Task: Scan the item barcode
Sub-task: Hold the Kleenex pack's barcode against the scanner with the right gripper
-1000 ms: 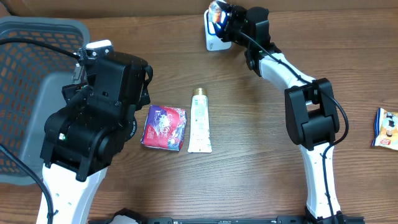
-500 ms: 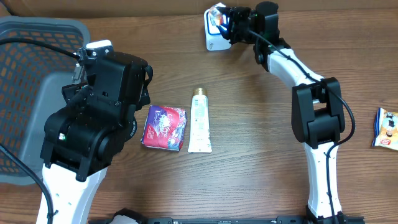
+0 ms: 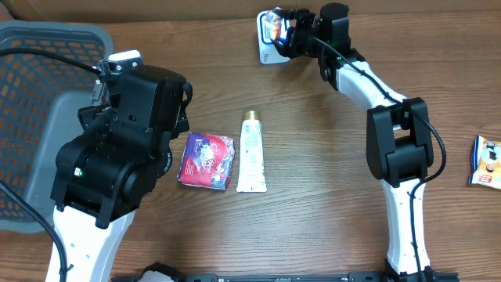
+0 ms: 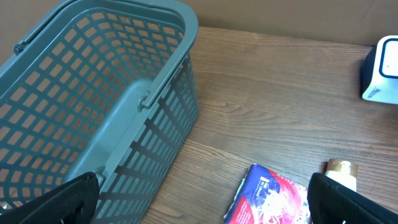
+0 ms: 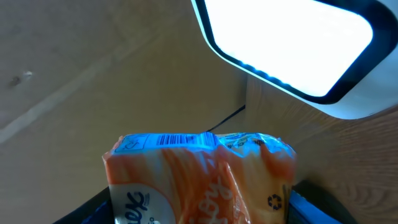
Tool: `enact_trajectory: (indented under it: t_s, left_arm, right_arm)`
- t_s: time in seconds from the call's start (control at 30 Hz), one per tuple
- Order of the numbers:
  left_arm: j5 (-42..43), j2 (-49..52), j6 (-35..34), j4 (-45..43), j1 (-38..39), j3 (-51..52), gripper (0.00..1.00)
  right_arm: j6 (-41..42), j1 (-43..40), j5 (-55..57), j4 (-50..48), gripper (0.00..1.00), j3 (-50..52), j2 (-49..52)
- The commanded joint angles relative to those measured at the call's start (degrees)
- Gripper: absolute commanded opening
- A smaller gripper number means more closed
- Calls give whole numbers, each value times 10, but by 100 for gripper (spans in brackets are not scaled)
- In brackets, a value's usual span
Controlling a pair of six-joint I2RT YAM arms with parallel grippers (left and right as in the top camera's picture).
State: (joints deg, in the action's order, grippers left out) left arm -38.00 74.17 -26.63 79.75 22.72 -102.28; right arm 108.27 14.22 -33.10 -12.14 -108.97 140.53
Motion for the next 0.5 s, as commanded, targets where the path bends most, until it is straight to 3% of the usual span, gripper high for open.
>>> enact_trajectory:
  t_s: [0.0, 0.47]
  left_arm:
    - [-7, 1, -4, -1, -3, -9, 100]
    - [-7, 1, -4, -1, -3, -9, 100]
  right_arm:
    - [30, 8, 15, 5, 65, -14, 1]
    - [79, 12, 19, 16, 65, -14, 7]
